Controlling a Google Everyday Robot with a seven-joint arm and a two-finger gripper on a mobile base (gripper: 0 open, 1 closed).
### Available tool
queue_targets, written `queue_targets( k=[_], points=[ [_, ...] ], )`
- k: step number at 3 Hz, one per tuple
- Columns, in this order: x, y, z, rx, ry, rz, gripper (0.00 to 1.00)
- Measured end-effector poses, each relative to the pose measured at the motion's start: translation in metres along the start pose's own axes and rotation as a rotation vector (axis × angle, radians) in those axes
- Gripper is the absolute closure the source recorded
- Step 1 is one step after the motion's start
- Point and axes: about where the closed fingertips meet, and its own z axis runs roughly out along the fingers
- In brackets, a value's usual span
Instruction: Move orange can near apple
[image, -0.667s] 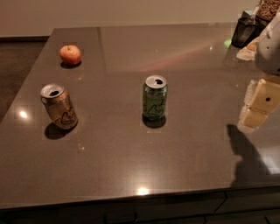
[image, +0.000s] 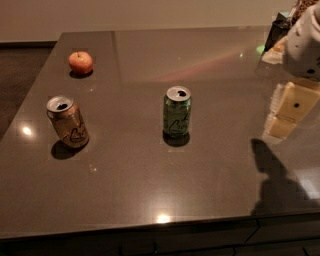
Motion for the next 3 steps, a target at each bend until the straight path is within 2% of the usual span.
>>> queue_targets(
  k=[3],
  points=[
    [-0.120,-0.032,0.026,-0.049,-0.197,-0.099,0.00]
  ],
)
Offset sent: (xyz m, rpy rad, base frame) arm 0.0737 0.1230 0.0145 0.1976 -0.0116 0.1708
